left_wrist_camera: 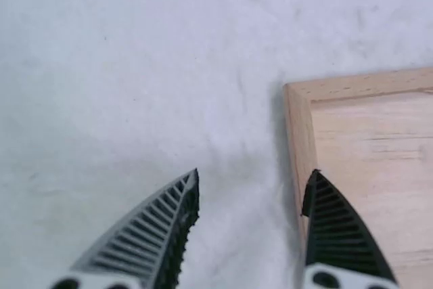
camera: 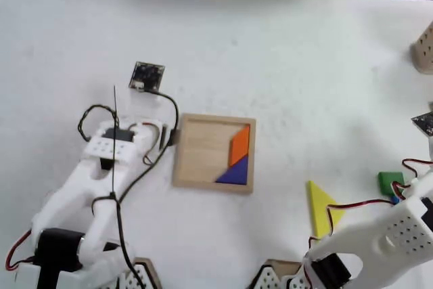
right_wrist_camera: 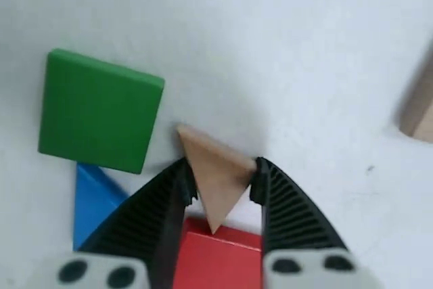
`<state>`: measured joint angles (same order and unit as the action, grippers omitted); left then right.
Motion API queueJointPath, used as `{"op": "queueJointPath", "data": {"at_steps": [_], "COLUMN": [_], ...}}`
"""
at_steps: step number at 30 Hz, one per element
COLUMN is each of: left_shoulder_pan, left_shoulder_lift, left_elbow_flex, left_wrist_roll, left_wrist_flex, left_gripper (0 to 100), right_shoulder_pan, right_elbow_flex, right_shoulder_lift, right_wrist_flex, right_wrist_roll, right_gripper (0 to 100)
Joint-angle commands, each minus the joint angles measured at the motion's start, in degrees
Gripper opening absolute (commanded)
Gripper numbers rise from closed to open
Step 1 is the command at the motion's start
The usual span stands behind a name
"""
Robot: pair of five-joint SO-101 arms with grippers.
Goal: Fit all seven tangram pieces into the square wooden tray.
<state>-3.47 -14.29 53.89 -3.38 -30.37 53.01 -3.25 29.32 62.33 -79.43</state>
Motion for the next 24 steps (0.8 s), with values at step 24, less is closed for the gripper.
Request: {"op": "queueJointPath", "data": {"at_steps": [24], "left_shoulder_pan": [9.98], "left_shoulder_lift": [-2.51], "left_elbow_flex": [-2.99], "left_wrist_roll": [1.41], "left_wrist_flex": [1.23], "left_gripper": [25], "right_shoulder_pan": [-25.1], "right_elbow_flex": [2.46], "right_shoulder_lift": [-31.87], "right_wrist_flex": [36.0], "right_wrist_roll": [25.14], "right_gripper": [2.4]}}
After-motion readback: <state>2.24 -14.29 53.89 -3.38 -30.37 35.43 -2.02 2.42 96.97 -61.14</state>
